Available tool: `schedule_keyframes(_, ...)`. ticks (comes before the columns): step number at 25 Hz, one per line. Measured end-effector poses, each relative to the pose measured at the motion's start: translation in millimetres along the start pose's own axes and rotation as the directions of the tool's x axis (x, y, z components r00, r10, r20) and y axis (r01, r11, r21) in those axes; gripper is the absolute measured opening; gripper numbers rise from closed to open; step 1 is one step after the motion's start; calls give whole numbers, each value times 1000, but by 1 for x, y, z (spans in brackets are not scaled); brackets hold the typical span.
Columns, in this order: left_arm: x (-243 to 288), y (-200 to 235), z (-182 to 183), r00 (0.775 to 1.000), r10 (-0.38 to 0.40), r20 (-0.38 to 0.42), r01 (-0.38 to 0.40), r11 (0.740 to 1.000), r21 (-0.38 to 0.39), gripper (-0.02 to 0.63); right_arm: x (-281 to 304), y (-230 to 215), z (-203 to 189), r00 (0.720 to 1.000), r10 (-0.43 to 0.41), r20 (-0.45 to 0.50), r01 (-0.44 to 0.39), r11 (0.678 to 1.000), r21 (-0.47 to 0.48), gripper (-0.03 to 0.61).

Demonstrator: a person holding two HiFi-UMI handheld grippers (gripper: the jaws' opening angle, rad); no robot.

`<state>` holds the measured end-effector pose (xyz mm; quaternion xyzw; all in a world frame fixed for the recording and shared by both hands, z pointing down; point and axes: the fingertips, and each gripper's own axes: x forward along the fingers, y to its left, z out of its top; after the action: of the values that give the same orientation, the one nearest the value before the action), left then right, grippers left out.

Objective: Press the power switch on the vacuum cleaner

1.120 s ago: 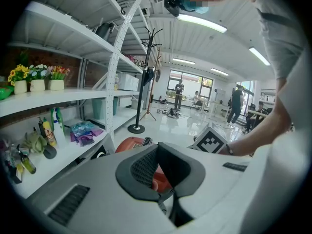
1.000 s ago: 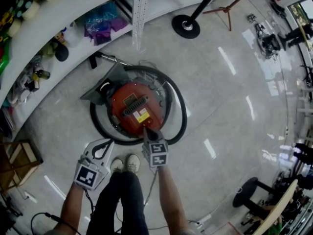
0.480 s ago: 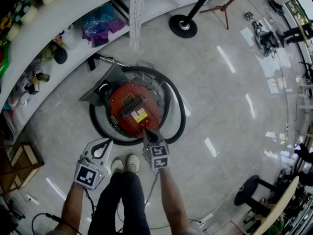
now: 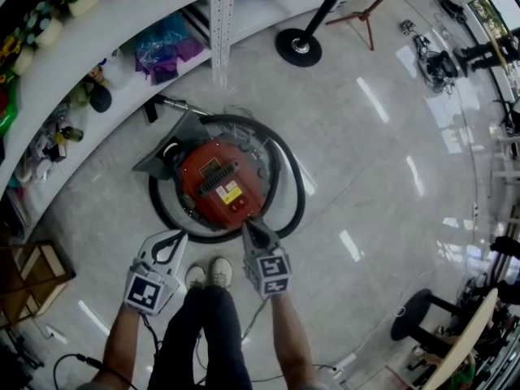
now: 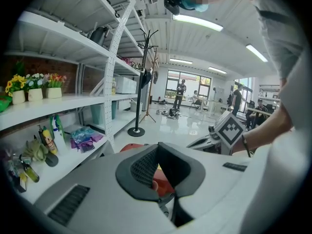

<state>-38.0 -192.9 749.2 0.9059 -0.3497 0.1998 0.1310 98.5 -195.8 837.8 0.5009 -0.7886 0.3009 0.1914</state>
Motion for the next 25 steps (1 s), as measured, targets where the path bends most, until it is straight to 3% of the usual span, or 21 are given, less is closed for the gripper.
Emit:
schedule_keyframes(9,-5,-4,14,1000,12,19,-13,1000,28,8,-51,17,23,993,8,118,-7,1000,-11,12)
schedule_keyframes(13,-10,-6,22,1000,14,24,-15,999,45,8,-71,20,27,991,-4,133,-1,999,34,12)
schedule_keyframes(25,-39,-16,60,998,19,54,-23,997,77,8,-117,39,60,982,-18,187,15,1000,20,12)
